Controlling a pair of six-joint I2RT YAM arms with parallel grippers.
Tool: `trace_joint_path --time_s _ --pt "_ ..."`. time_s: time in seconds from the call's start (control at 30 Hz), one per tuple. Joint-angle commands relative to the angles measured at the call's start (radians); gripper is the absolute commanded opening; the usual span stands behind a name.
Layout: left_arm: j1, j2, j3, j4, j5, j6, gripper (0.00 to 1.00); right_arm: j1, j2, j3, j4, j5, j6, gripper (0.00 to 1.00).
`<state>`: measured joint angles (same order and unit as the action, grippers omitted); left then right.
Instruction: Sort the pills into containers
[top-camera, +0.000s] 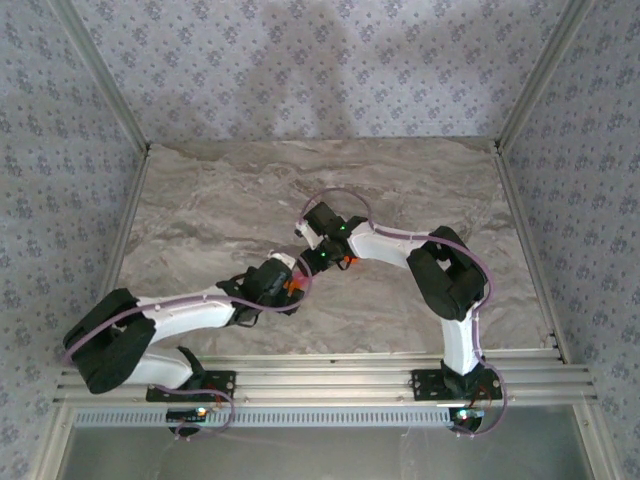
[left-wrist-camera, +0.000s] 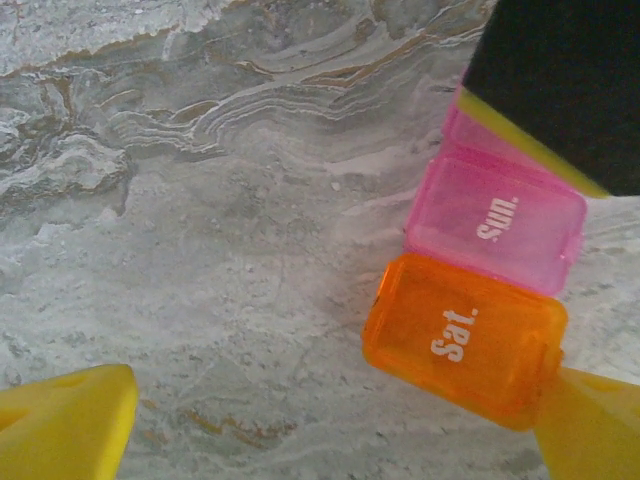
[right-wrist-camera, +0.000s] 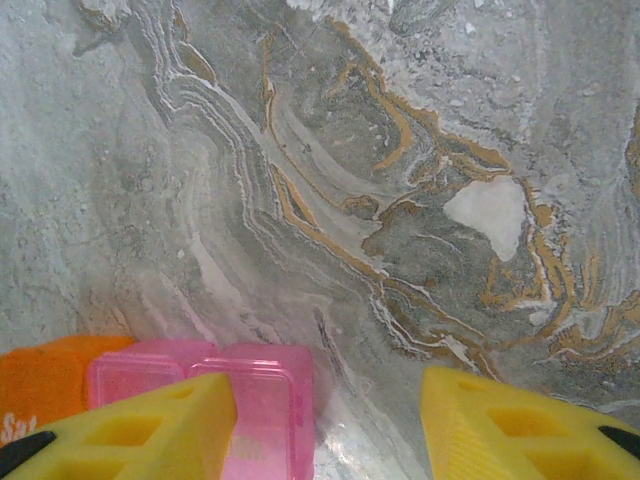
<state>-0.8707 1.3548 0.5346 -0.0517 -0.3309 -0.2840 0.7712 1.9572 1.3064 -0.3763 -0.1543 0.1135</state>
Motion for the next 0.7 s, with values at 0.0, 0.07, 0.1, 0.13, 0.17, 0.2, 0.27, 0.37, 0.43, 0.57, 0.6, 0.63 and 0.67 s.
trace_joint_path --time_s 0.0,0.07,0.1,0.13,0.17,0.2,0.27,0.37,0.43,0.57,0.6,0.63,0.67 --pt "-0.004 0.018 0.028 0.028 -0.076 0.020 0.99 0.008 0.043 -0.038 -0.053 0.020 0.008 0.54" --pt "-0.005 0.020 0.028 0.029 -0.093 0.020 0.99 0.008 0.043 -0.040 -0.053 0.021 0.008 0.54" --pt "-0.003 0.019 0.028 0.027 -0.098 0.019 0.99 0.008 0.044 -0.041 -0.052 0.021 0.008 0.54" --pt "-0.004 0.015 0.027 0.026 -0.102 0.019 0.99 0.008 0.043 -0.043 -0.052 0.020 0.006 0.54" --pt "-0.001 0.011 0.025 0.025 -0.104 0.017 0.99 0.009 0.043 -0.044 -0.050 0.021 0.006 0.54" --pt "0.001 0.004 0.024 0.026 -0.103 0.016 0.99 0.009 0.043 -0.046 -0.049 0.021 0.006 0.54" --pt "0.002 -0.010 0.021 0.025 -0.102 0.012 0.99 0.008 0.044 -0.048 -0.047 0.020 0.006 0.54" --pt "0.006 -0.032 0.016 0.027 -0.100 0.009 0.99 0.009 0.046 -0.050 -0.044 0.019 0.008 0.54" --pt "0.013 -0.043 0.015 0.025 -0.096 0.010 0.99 0.008 0.049 -0.053 -0.041 0.017 0.009 0.53" --pt "0.023 -0.060 0.012 0.023 -0.087 0.011 0.99 0.008 0.052 -0.055 -0.038 0.015 0.010 0.53" --pt "0.026 -0.062 0.011 0.023 -0.085 0.010 0.99 0.008 0.052 -0.055 -0.038 0.016 0.011 0.53" --pt "0.030 -0.065 0.013 0.021 -0.084 0.011 0.99 0.009 0.053 -0.056 -0.037 0.015 0.011 0.53" --pt "0.035 -0.065 0.015 0.016 -0.084 0.009 0.99 0.009 0.054 -0.056 -0.037 0.016 0.011 0.53"
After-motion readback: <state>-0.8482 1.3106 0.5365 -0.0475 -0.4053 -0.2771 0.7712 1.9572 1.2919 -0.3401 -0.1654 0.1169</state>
